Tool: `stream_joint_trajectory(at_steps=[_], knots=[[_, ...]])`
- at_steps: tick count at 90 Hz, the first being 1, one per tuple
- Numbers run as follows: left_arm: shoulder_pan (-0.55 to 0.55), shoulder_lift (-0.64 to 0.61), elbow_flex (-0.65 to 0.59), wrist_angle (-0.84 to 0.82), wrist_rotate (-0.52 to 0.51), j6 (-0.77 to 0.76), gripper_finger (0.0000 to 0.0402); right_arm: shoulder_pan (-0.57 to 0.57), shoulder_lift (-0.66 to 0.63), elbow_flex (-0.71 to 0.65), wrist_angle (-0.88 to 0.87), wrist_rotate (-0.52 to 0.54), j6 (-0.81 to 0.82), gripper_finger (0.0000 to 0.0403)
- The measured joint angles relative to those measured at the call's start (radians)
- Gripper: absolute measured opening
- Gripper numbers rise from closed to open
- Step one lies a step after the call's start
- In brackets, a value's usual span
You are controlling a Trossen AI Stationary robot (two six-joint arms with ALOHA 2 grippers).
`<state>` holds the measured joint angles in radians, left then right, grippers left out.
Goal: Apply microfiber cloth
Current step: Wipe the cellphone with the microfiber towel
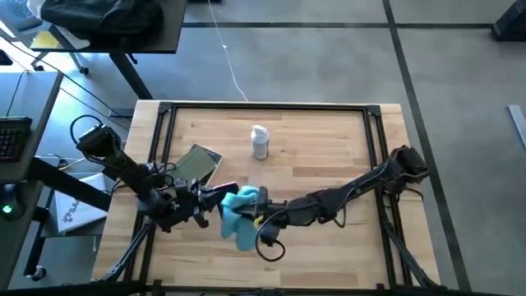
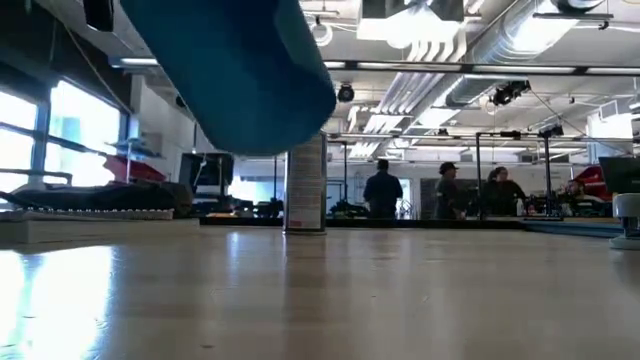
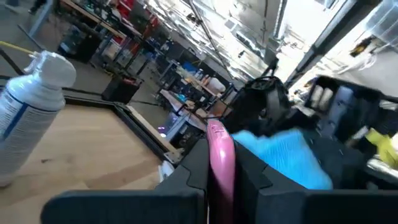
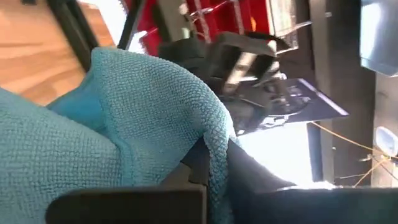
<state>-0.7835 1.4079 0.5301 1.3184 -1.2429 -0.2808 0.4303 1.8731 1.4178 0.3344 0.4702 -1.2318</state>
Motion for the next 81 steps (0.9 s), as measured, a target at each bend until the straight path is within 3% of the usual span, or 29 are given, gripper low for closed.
stream_joint_trajectory(at_steps=[12,26,36,48,57,67,81], knots=[[0.0,-0.001,0.0,-0.011,0.007,-0.012,0.0012,0.004,0.009,0.0,-0.003,0.003,-0.003,0.0],[-0.006,0.0,0.0,-0.012,0.121,0.007,0.0012,-0.027,0.006,0.0,0.007,0.074,-0.046,0.0],[-0.019,0.0,0.0,-0.002,0.128,0.015,0.0012,-0.053,0.003,0.0,0.023,0.078,-0.062,0.0],[-0.028,-0.001,0.002,0.006,0.114,0.044,0.0012,-0.076,0.003,0.0,0.139,0.109,-0.162,0.0],[-0.03,0.001,0.003,-0.019,0.173,0.048,0.0012,-0.105,0.003,0.0,0.296,0.149,-0.207,0.0],[-0.022,0.0,0.004,-0.013,0.217,0.073,0.0012,-0.141,0.003,0.0,0.405,0.118,-0.095,0.0],[-0.02,0.001,0.004,-0.006,0.192,0.182,0.0012,-0.166,0.0,0.0,0.365,0.068,0.158,0.0]])
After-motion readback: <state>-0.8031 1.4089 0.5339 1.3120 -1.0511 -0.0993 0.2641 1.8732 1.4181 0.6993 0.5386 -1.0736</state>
